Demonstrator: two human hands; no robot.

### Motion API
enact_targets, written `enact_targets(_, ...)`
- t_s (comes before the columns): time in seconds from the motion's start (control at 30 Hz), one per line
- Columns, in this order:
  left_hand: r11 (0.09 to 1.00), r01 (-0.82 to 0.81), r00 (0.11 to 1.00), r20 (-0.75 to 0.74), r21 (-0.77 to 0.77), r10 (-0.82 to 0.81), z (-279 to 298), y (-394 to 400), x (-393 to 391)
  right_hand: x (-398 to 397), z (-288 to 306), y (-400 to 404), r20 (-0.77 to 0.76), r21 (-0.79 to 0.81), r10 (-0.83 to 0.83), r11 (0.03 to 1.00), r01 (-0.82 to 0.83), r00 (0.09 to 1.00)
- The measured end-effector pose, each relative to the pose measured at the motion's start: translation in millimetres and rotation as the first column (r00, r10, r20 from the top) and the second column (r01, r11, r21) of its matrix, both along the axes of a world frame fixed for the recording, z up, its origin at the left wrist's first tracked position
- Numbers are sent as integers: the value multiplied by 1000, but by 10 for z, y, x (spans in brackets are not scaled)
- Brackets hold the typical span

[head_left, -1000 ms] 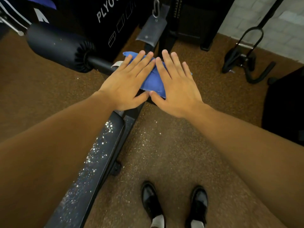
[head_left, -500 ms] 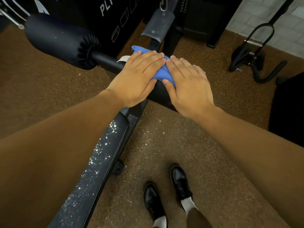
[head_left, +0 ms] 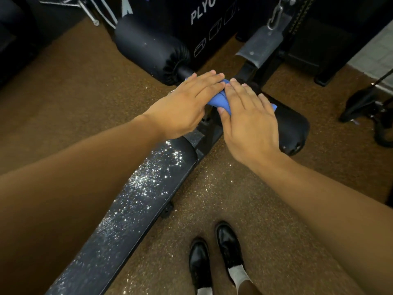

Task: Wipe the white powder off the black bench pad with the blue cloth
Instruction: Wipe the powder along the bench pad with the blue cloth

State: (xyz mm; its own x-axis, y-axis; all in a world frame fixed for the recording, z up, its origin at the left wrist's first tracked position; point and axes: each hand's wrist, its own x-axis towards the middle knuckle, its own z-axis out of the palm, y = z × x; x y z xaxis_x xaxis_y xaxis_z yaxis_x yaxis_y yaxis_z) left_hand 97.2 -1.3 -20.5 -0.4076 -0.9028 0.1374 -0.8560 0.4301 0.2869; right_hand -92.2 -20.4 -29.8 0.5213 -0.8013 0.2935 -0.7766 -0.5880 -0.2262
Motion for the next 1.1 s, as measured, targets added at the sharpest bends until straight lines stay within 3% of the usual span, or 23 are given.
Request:
enact_targets(0.2,995,-95,995,6,19,95,-100,322,422,465,-107,162,10,5,98,995,-98,995)
enact_targets(0.43,991,-127,990,63,44,124,-617,593,768,792,-626,296,-4,58,207,977,-207,978)
enact_targets(0.77,989,-124,982,150,79,111,-1417,463,945,968,-1459,224,-59,176,199,967,-186,978)
enact_targets(0.97,958,-172,978,160,228,137,-1940,721,871,962,-1970,448,-170,323,256,927,-191,952)
enact_targets(1.1,938,-208,974,144,277,174,-2056,830,839,941,-2141,537,-190,312,271,928,-203,944)
